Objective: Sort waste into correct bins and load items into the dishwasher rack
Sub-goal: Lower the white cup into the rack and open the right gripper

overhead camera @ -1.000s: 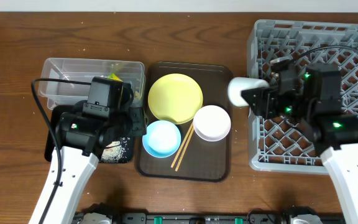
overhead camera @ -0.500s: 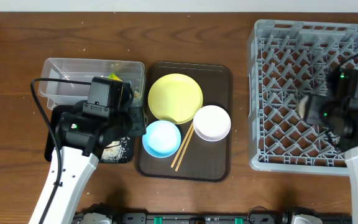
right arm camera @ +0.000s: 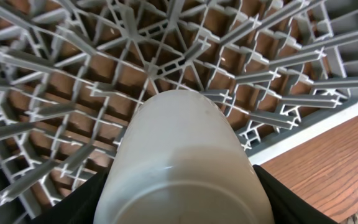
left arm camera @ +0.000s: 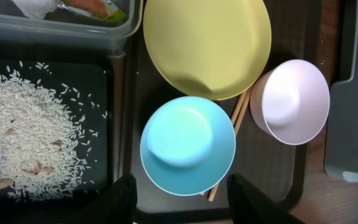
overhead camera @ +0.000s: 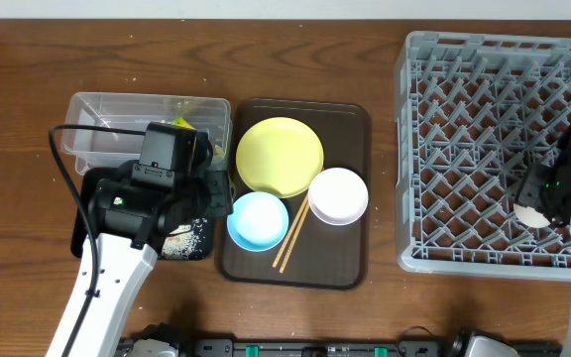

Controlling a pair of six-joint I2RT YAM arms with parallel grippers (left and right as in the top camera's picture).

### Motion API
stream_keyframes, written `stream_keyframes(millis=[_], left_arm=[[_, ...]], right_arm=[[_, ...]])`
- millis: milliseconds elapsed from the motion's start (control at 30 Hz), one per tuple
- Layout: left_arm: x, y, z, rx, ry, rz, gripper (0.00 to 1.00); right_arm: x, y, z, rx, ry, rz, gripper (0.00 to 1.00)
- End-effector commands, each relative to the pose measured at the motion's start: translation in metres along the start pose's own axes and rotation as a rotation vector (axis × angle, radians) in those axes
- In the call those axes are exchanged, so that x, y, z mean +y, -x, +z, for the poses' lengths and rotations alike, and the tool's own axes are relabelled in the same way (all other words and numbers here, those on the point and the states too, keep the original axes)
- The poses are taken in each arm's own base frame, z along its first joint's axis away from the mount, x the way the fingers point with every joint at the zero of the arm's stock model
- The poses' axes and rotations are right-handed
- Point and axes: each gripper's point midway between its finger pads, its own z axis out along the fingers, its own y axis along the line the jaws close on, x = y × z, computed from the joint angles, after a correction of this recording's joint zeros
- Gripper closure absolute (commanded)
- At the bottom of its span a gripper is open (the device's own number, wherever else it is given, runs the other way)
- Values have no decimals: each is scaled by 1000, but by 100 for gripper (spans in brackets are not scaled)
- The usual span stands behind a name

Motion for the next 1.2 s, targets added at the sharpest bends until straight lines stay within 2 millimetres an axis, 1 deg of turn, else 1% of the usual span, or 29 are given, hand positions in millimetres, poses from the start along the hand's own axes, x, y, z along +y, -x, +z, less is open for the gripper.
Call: stream_keyframes(millis=[0, 200, 367, 400, 433, 467, 500, 567, 667, 767, 800, 833, 933, 1067, 1167], left_arm=[[2, 2, -4, -16, 8, 6, 50], [2, 2, -4, -16, 8, 6, 50], [2, 2, -4, -16, 8, 6, 50], [2, 2, -4, -16, 8, 6, 50], [2, 2, -4, -16, 8, 6, 50], [2, 2, -4, -16, 8, 6, 50], [2, 2, -4, -16, 8, 6, 50], [2, 2, -4, -16, 8, 6, 50], [2, 2, -4, -16, 8, 6, 50], [2, 2, -4, -16, 8, 6, 50], [2, 2, -4, -16, 8, 6, 50], [2, 2, -4, -16, 8, 6, 50], [2, 2, -4, -16, 8, 6, 50], [2, 2, -4, -16, 8, 6, 50], [2, 2, -4, -16, 8, 6, 50]], right_arm=[[-7, 6, 8, 21, -23, 34, 99], [-4, 0, 33, 112, -32, 45, 98], [1, -5, 48, 169, -25, 63, 87], [2, -6, 50, 177, -23, 62, 78], [3, -7, 52, 187, -20, 60, 63], [4, -8, 53, 192, -14, 60, 51], [5, -8, 53, 195, -12, 60, 47], [6, -8, 53, 196, -4, 61, 43], [7, -9, 53, 198, -3, 61, 41], [6, -9, 52, 198, -3, 60, 37], [6, -7, 49, 185, -1, 62, 34], [6, -6, 47, 174, 0, 65, 35], [5, 0, 40, 131, 5, 72, 46], [3, 12, 27, 52, 15, 86, 51], [2, 17, 18, 8, 21, 94, 55]])
